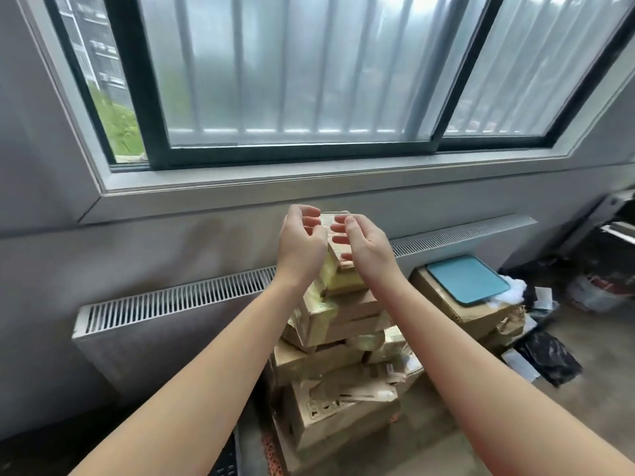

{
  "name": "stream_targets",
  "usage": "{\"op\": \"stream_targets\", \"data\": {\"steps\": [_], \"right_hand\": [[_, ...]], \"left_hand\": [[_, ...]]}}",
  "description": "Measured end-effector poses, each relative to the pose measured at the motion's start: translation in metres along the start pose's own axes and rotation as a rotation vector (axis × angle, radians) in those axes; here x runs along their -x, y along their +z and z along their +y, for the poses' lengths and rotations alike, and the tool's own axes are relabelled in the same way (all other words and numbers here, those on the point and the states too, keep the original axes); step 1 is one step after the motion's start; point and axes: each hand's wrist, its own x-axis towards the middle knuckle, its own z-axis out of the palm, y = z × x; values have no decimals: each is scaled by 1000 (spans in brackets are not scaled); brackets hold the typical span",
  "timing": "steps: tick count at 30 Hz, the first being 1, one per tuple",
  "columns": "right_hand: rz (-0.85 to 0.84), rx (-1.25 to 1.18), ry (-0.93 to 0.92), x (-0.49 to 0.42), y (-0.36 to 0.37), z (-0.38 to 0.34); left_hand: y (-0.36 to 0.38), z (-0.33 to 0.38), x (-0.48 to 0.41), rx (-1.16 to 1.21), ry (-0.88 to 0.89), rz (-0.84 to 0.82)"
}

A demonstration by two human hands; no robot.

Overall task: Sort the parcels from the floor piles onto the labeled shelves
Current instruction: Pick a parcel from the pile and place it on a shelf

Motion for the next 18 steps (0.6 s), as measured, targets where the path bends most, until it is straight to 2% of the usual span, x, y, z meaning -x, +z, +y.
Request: {"op": "stream_targets", "data": {"steps": [6,13,18], "right_hand": [[33,153,0,-53,-30,39],[33,382,19,-116,-66,84],[-178,434,289,-154,-82,119]], "left_hand": [[50,-31,-50,-93,-121,-28],[93,-70,-73,-402,-395,-86],[116,-79,-78,-334,-619,-68]]}}
